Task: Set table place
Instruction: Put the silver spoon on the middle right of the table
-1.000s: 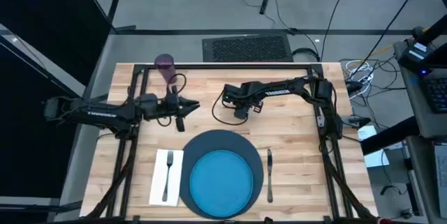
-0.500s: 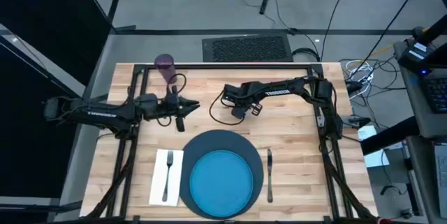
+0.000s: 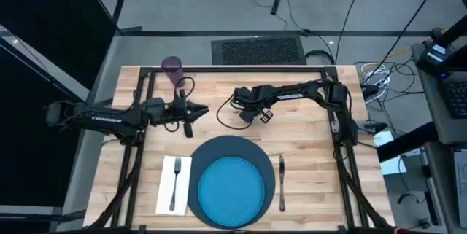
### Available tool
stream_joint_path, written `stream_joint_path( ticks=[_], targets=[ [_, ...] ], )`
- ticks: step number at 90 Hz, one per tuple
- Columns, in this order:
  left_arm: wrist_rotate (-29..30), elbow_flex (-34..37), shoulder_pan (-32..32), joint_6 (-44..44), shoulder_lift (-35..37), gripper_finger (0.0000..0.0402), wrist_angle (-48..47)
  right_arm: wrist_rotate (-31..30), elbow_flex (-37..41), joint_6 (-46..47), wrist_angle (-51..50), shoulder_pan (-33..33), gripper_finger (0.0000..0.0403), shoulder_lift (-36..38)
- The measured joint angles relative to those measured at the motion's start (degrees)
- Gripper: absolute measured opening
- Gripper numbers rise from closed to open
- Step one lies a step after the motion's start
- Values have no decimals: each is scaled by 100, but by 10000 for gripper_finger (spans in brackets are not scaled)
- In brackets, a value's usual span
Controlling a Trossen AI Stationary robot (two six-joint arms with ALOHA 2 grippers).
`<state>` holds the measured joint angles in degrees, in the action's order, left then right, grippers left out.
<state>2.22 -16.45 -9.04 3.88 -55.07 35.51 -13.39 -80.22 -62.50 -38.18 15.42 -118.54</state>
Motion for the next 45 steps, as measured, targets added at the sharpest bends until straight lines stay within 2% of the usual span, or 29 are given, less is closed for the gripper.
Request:
stream_joint_path(
  ticks=[15, 33, 45],
  targets=[
    [-1, 0, 0, -13, -2, 47, -1, 138, 10, 661, -132, 37, 40, 83],
    [-2, 0, 0, 9, 0, 47, -2, 463, 12, 1430, -593, 107, 6, 167],
    [-2, 0, 2, 11, 0, 47, -4, 505, 10, 1809, -751, 107, 6, 175]
  ],
)
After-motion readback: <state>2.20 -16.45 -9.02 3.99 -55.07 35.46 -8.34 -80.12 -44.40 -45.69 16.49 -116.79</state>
